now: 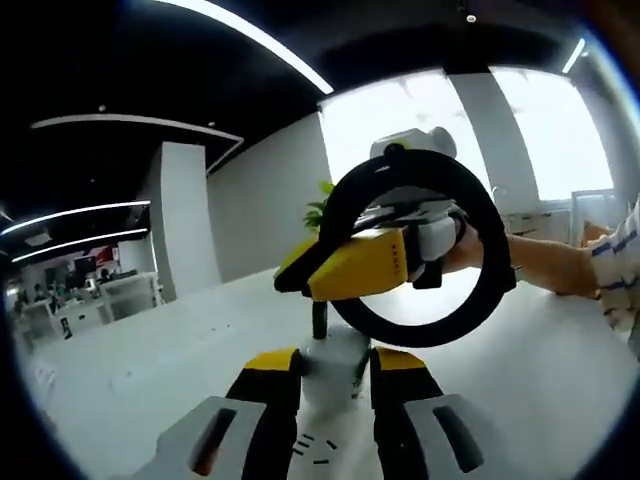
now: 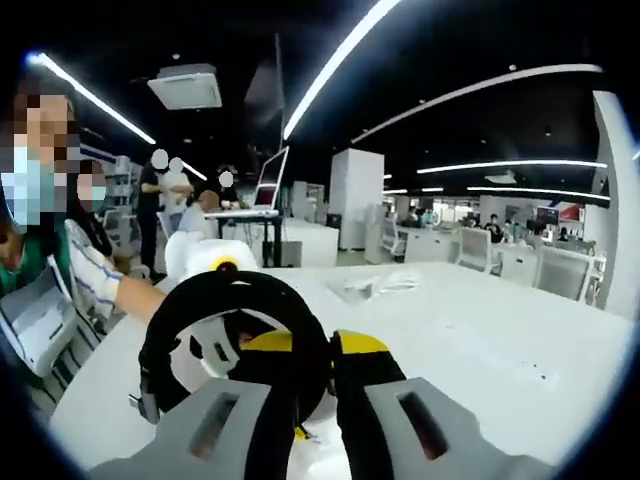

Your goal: Straighten the power strip on the desk, plug the charger into it

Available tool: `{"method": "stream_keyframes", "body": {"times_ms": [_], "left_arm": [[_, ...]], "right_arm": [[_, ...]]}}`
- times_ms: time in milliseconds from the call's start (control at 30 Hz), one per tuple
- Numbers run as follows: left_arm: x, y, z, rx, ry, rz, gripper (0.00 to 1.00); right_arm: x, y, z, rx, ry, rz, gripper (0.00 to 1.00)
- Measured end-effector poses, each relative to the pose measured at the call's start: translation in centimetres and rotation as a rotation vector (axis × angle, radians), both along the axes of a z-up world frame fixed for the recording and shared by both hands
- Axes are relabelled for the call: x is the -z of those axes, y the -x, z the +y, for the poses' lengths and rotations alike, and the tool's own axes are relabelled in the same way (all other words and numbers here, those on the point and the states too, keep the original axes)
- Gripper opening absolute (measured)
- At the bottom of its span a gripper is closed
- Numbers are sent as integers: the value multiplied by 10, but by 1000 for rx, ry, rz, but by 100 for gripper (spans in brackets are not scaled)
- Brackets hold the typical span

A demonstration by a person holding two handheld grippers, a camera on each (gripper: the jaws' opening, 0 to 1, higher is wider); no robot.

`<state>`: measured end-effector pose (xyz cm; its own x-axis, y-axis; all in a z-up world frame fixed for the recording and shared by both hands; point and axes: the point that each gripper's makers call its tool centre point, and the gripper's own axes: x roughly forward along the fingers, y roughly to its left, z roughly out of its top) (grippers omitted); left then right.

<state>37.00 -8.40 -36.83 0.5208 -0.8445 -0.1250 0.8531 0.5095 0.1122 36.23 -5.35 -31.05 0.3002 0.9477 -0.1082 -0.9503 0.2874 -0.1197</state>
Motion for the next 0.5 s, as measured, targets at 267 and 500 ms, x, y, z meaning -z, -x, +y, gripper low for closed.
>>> {"method": "stream_keyframes", "body": {"times_ms": [267, 500], "left_arm": [[3, -1, -2, 29, 0, 36, 28], [4, -5, -4, 57, -42, 50, 27]], "right_arm": [[3, 0, -1, 39, -22, -20, 11], [5, -7, -8, 23, -45, 21, 10]]}}
